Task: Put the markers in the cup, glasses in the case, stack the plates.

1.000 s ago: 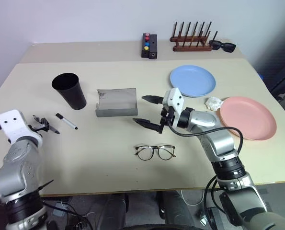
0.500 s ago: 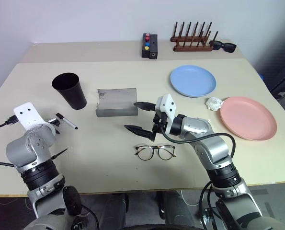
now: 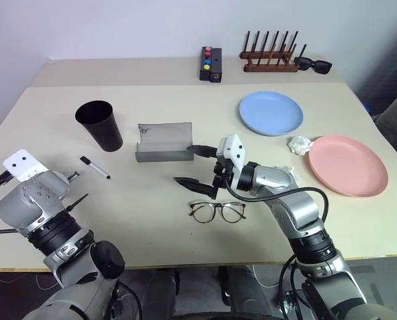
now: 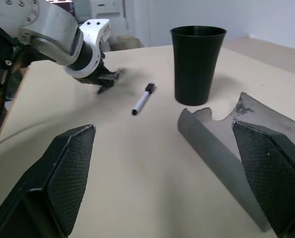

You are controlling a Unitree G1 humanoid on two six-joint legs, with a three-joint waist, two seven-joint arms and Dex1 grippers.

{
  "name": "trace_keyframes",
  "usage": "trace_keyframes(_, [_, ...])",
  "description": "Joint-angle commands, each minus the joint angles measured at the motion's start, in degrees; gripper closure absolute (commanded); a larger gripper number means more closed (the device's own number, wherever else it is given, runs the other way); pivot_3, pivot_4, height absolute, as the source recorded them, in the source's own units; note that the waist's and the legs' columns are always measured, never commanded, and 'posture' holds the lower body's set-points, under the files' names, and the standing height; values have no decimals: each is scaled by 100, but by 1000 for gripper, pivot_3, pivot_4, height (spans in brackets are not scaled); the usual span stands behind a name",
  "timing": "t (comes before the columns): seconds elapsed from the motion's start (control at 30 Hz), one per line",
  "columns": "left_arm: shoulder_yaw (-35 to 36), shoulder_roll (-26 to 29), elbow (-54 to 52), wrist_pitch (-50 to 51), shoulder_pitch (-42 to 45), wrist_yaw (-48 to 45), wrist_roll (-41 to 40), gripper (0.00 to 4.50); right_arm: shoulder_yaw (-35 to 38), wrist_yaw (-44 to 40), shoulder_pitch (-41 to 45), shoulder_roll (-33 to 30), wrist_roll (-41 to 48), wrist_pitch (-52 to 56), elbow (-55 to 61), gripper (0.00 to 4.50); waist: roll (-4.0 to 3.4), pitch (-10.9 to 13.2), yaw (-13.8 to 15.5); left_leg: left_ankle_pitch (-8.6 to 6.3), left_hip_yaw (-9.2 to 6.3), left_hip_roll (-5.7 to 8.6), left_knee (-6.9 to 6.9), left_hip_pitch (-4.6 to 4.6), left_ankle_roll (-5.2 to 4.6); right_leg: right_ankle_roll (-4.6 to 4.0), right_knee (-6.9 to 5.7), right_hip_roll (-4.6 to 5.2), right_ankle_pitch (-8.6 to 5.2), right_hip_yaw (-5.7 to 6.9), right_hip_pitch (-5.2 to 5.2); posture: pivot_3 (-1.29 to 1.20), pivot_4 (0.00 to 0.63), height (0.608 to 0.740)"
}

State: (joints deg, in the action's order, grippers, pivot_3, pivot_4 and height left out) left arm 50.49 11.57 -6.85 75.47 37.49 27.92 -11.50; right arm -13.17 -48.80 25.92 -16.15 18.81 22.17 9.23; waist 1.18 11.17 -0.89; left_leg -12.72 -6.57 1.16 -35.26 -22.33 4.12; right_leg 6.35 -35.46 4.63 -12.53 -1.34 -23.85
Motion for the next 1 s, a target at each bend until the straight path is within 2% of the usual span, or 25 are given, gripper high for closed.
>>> trace_keyframes(0.03, [46,-42,29,-119,80,-3,77,4461,-13,-44,26,5,72,-90,200,0,0,0,-3,0,0,0,0,0,0,0,0,0,0,0,0,0,150,740])
trace_keyframes(0.17, [-102,27,-12,-545,19,-39,181,4461,-7,-75,33,-8,59,-116,170,0,1,1,-12,1,0,0,0,0,1,0,0,0,1,0,-1,0,150,740])
trace_keyframes(0.27, [-385,161,-250,-1587,-130,-359,161,4461,-2,-89,35,-9,50,-127,160,0,4,2,-17,1,0,0,1,-1,2,0,1,0,1,0,-2,0,150,740])
trace_keyframes(0.43, [-1277,572,-772,-3780,-515,-1840,-35,4461,-4,-53,110,70,33,-184,86,0,10,5,-16,3,1,-1,5,-8,6,-1,2,0,1,-1,-12,0,150,740])
trace_keyframes(0.5, [-1479,628,-781,-4319,-552,-2252,-183,4461,17,-20,150,131,42,-226,46,0,10,4,8,3,2,-1,6,-10,7,-3,4,1,1,-1,-12,0,150,740])
trace_keyframes(0.73, [-2447,845,378,-5845,-100,-3127,-89,4461,59,253,448,545,-40,-591,-249,0,10,4,-3,3,2,-1,4,-9,6,-4,10,1,2,-1,-7,0,150,740])
trace_keyframes(1.0, [-2968,866,1788,-7080,226,-3364,145,4461,50,680,702,1087,-149,-1055,-620,0,9,4,-37,3,2,-2,12,-9,4,-2,4,-1,2,-1,-16,0,150,740])
